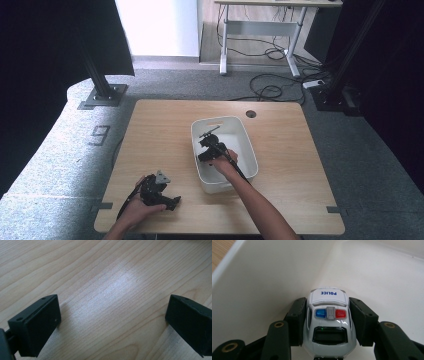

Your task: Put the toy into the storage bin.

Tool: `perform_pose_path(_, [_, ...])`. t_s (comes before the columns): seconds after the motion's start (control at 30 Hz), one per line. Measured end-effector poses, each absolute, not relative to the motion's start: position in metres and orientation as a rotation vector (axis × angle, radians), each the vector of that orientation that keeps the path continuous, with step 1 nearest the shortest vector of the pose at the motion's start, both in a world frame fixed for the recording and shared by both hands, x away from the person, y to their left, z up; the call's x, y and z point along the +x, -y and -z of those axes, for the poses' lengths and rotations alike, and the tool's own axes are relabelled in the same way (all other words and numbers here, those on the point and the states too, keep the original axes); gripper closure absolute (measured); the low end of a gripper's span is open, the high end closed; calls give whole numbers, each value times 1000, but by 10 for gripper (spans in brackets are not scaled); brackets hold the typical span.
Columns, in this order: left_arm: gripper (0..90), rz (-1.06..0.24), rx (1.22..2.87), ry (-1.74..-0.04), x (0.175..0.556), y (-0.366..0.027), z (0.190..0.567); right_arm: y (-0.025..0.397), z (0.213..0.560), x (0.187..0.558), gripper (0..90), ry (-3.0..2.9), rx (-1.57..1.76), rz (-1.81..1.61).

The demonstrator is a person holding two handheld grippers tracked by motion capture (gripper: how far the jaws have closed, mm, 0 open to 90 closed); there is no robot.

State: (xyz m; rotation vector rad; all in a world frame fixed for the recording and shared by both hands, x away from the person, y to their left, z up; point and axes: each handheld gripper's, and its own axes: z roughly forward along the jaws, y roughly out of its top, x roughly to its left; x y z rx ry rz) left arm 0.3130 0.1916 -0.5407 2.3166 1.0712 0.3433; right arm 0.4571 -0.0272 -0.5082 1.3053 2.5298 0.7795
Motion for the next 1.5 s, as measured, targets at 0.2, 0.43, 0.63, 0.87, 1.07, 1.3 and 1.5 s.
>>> perform_pose_path(0.2, [3,-343,2317,-1070,313,-192,541,28,511,459,449,-2562,1334,-770])
perform_pose_path(0.43, [3,-342,2316,-1070,313,-192,541,39,496,457,373,-2533,1323,-846])
perform_pose_path(0.63, [2,-342,2317,-1073,313,-192,541,61,465,441,356,-2491,1232,-971])
perform_pose_path(0.87, [2,-345,2314,-1078,312,-192,541,101,439,411,356,-2384,1147,-1127])
perform_pose_path(1.07, [2,-344,2314,-1077,313,-192,541,145,432,386,355,-2311,1116,-1217])
perform_pose_path(1.3, [0,-345,2313,-1079,312,-192,541,185,435,367,355,-2245,1116,-1277])
perform_pose_path(1.5, [0,-346,2311,-1079,312,-192,541,212,441,353,355,-2184,1126,-1325])
